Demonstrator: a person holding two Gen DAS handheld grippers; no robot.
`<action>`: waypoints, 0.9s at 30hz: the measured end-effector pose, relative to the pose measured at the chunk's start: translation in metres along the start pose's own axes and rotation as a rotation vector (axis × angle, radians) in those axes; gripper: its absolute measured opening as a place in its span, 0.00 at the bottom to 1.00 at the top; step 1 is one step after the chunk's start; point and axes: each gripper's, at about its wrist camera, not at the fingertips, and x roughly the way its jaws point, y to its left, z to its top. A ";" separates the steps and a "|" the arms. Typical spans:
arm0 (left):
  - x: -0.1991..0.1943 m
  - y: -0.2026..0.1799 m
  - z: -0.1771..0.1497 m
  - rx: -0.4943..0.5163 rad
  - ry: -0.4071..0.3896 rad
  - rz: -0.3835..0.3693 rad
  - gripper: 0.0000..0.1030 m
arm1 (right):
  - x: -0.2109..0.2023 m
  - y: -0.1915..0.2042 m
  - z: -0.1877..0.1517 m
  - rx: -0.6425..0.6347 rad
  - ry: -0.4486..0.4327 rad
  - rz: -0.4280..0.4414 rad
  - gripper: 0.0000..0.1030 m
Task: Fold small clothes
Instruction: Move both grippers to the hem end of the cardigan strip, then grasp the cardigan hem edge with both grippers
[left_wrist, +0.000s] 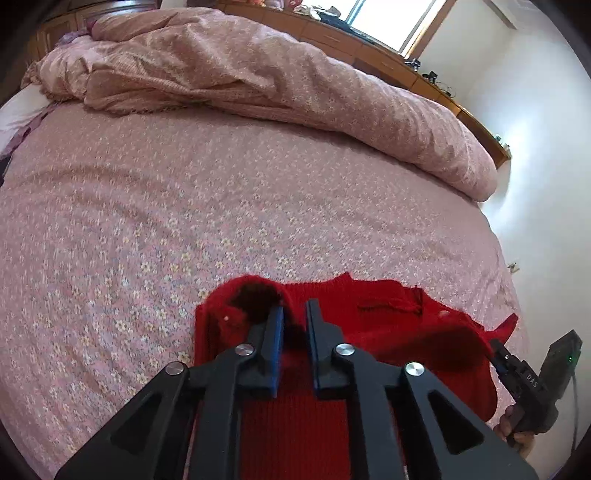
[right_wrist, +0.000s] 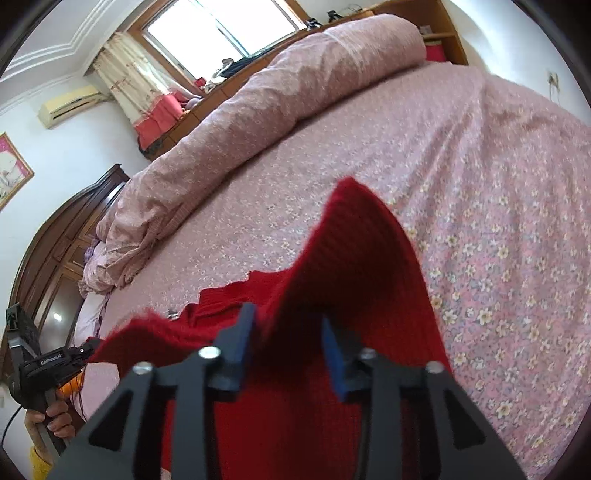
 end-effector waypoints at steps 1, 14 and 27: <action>-0.002 -0.002 0.002 0.011 -0.004 0.002 0.09 | -0.001 -0.002 -0.001 0.005 -0.001 0.005 0.46; -0.010 0.008 0.001 0.002 -0.012 0.034 0.16 | -0.021 -0.012 -0.002 -0.031 -0.018 -0.054 0.55; 0.046 0.038 -0.002 0.006 0.101 0.071 0.16 | 0.011 -0.031 0.029 -0.158 0.061 -0.226 0.56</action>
